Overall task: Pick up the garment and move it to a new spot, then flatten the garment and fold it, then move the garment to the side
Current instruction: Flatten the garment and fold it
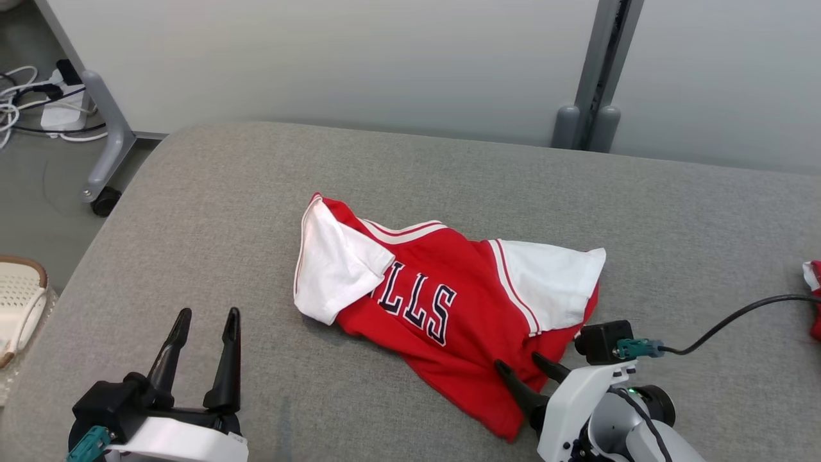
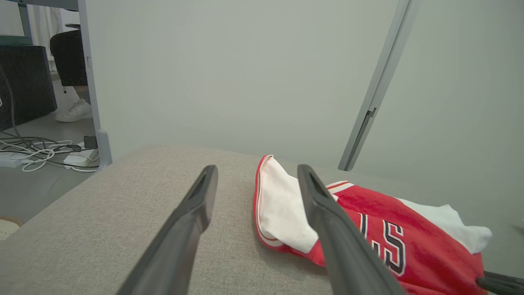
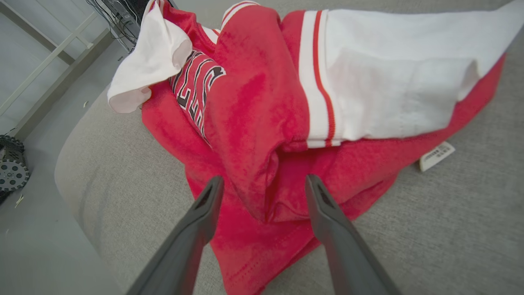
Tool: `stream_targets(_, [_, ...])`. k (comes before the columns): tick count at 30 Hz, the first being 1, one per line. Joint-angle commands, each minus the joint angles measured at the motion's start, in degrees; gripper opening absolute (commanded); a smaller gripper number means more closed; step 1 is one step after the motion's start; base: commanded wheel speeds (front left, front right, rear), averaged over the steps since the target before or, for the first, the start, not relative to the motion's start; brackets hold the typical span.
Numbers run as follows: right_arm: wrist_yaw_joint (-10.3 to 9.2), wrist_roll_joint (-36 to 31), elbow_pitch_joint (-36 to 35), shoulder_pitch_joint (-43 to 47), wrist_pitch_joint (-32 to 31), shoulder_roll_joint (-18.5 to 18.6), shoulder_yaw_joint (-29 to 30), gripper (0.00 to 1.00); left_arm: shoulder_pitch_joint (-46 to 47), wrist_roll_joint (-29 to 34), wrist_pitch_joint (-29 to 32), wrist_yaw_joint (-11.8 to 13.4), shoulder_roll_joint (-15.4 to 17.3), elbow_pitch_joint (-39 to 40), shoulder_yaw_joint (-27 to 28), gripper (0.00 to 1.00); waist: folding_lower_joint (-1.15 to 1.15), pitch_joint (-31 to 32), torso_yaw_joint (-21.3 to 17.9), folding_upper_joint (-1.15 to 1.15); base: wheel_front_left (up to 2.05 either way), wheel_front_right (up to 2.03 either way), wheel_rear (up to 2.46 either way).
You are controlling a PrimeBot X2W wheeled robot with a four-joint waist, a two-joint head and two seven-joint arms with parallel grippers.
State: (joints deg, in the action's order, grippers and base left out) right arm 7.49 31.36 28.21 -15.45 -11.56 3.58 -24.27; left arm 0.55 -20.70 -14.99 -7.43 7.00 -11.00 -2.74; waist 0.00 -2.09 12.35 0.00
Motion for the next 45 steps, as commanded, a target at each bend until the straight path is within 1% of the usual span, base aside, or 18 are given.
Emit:
stream_targets(1, [0.01,0.1,0.3,-0.7,0.6,0.2,0.4,1.00,1.3,-0.3,-0.2,-0.1,0.4,0.0,-0.1,1.00,0.00,-0.4,0.8,0.00,0.00,0.00,0.00])
stream_targets(2, [0.01,0.0,0.7,-0.7,0.7,0.1,0.5,0.89,1.4,-0.3,-0.2,-0.1,0.5,-0.1,-0.2,1.00,0.00,-0.5,1.0,0.00,0.00,0.00,0.00])
stream_targets(3, [0.01,-0.1,0.9,-0.8,1.0,0.1,0.6,0.37,1.4,-0.4,-0.2,-0.1,0.5,-0.1,-0.2,1.00,0.00,-0.6,1.3,0.00,0.00,0.00,0.00])
stream_targets(4, [0.01,0.1,1.0,-0.9,1.4,0.1,0.5,0.00,1.5,-0.5,-0.2,-0.1,0.6,-0.2,-0.2,1.00,0.00,-0.7,1.5,0.00,0.00,0.00,0.00])
stream_targets(8, [0.01,0.5,1.5,-1.4,1.9,0.1,0.6,0.00,1.4,-0.6,-0.2,-0.1,0.6,-0.4,-0.4,1.00,0.00,-0.8,2.1,0.00,0.00,0.00,0.00])
stream_targets(15, [0.01,-0.2,0.1,-3.6,3.8,1.1,0.7,0.00,1.7,-1.0,-0.2,-0.1,0.6,-0.5,-0.8,1.00,0.00,-1.3,2.7,0.00,0.00,0.00,0.00])
stream_targets(20, [0.01,-1.1,-0.6,-7.8,4.1,2.7,2.2,0.00,2.7,-1.5,-0.2,-0.1,0.9,-0.3,-1.8,1.00,0.00,-2.3,4.1,0.00,0.00,0.00,0.00])
stream_targets(25, [0.01,-1.5,0.5,-14.7,3.1,5.4,4.4,0.00,3.9,-2.5,-0.2,-0.1,0.7,-0.3,-2.8,1.00,0.00,-4.5,6.4,0.00,0.00,0.00,0.00])
stream_targets(28, [0.01,-4.7,3.4,-21.0,2.1,8.7,3.9,0.00,4.9,-3.3,-0.2,-0.1,0.4,-0.1,-3.9,1.00,0.00,-7.0,8.4,0.00,0.00,0.00,0.00])
stream_targets(31, [0.02,-6.4,6.6,-27.8,2.2,9.5,3.1,0.00,6.2,-4.3,-0.2,-0.1,0.2,-0.4,-5.1,1.00,0.00,-9.3,10.5,0.00,0.00,0.00,0.00])
stream_targets(34, [0.00,-7.2,11.6,-34.4,2.8,10.6,3.2,0.00,7.8,-5.5,-0.2,-0.1,-0.4,-0.6,-6.7,1.00,0.00,-11.5,12.9,0.00,0.00,0.00,0.00])
stream_targets(38, [0.00,-8.7,19.6,-41.9,5.0,11.0,4.0,0.00,9.4,-6.4,-0.2,-0.1,-0.8,-1.1,-8.5,1.00,0.00,-14.3,16.2,0.00,0.00,0.00,0.00])
stream_targets(41, [0.00,-11.1,25.1,-47.3,9.8,12.0,5.3,0.00,10.6,-7.0,-0.2,-0.1,-0.9,-1.3,-9.5,1.00,0.00,-15.9,18.2,0.00,0.00,0.00,0.00])
stream_targets(42, [0.00,-12.4,26.9,-48.5,11.6,12.2,5.5,0.42,10.9,-7.1,-0.2,-0.1,-0.9,-1.4,-9.8,1.00,0.00,-16.2,18.6,0.00,0.00,0.00,0.00])
stream_targets(43, [0.00,-13.5,29.0,-49.3,12.9,12.1,5.6,1.00,11.0,-7.3,-0.2,-0.1,-0.8,-1.5,-9.9,1.00,0.00,-16.3,18.9,0.00,0.00,0.00,0.00])
stream_targets(45, [0.01,-14.7,32.9,-50.4,14.2,10.9,5.7,1.00,11.0,-7.5,-0.2,-0.1,-0.6,-1.8,-9.9,1.00,0.00,-16.0,18.9,0.00,0.00,0.00,0.00])
